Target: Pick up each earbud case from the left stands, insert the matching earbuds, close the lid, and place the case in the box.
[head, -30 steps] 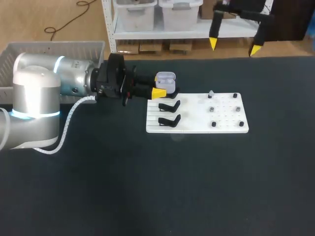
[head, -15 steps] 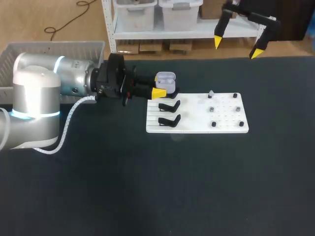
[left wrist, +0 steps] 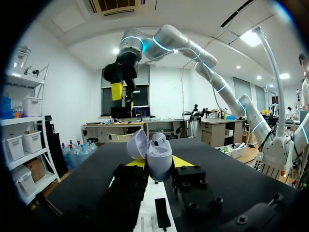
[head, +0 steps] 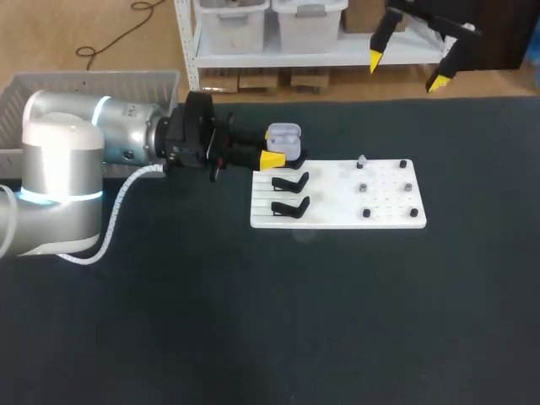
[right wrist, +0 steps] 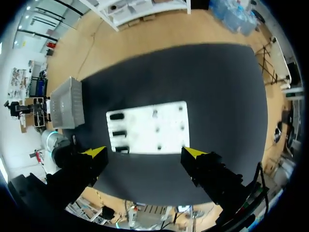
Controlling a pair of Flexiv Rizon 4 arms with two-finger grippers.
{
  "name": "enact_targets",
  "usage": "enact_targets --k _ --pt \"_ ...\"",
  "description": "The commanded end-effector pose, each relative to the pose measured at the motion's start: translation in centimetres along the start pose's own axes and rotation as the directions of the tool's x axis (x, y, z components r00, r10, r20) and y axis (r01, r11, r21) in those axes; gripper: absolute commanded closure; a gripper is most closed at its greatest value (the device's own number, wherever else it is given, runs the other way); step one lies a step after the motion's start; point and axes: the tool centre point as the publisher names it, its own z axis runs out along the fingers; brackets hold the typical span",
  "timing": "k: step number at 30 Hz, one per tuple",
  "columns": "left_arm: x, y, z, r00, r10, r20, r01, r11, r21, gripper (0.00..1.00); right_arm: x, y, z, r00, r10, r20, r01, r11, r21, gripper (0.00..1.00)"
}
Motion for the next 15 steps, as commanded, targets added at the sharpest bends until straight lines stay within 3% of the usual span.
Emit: enact_targets --k 1,8,15 --pt "0.0 0.1 0.0 1.000 -0.001 -0.002 0.001 1.000 0.002 1.00 -0.4 0.0 0.7 0.997 -0.033 0.068 0.031 0.999 0.032 0.00" --pt "0.0 0.1 0.0 1.000 -0.001 -0.002 0.001 1.000 0.002 1.00 -1.7 -1.3 3.3 0.996 -0.016 0.084 0.001 0.983 0.186 0.00" --pt "0.0 0.1 0.0 1.000 -0.001 -0.002 0.001 1.000 0.002 1.00 -1.1 -2.2 5.4 0.997 0.074 0.025 -0.077 0.982 0.174 0.00"
